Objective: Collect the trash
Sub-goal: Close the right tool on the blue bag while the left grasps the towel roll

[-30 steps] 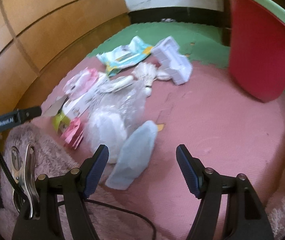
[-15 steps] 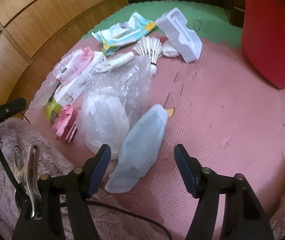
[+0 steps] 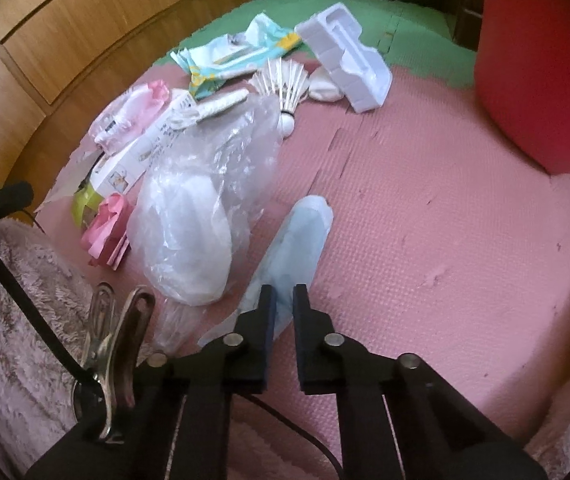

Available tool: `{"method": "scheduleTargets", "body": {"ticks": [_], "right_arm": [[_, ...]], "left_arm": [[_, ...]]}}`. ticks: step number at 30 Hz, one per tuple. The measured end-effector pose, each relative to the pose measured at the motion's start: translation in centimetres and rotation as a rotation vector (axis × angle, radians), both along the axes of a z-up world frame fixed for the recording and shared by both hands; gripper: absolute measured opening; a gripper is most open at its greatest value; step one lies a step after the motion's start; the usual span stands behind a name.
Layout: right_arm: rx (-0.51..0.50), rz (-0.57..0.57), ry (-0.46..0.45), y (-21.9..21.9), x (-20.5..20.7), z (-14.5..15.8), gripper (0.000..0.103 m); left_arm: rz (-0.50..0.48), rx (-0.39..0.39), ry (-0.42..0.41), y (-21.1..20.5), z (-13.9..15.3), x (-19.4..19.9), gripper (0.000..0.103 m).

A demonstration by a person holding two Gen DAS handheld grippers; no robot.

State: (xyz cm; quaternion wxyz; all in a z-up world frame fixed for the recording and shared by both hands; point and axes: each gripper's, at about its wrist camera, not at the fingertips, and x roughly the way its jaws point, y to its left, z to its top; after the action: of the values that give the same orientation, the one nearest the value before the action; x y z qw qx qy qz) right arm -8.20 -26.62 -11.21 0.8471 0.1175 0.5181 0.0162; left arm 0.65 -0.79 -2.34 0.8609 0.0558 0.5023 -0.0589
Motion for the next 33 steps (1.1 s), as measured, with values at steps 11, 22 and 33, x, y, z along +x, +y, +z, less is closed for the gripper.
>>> {"method": "scheduleTargets", "body": {"ticks": [11,22,33], "right_arm": [[-0.001,-0.034,-0.067,-2.4,-1.0,1.7,0.006],[0.037,-0.076,-0.085,-4.6,-1.3,2.0,0.006],[0.103,-0.111,-0.025,-6.0,-1.1,0.6,0.006]], "left_arm": [[-0.180,-0.015,-0.046,-5.9,2.8,1.4,0.080],[-0.275,-0.020,0.000,-12.4,2.1,5.8,0.064],[-0.325,0.033,0.107,-17.0,-3.7,10.9,0.061]]}}
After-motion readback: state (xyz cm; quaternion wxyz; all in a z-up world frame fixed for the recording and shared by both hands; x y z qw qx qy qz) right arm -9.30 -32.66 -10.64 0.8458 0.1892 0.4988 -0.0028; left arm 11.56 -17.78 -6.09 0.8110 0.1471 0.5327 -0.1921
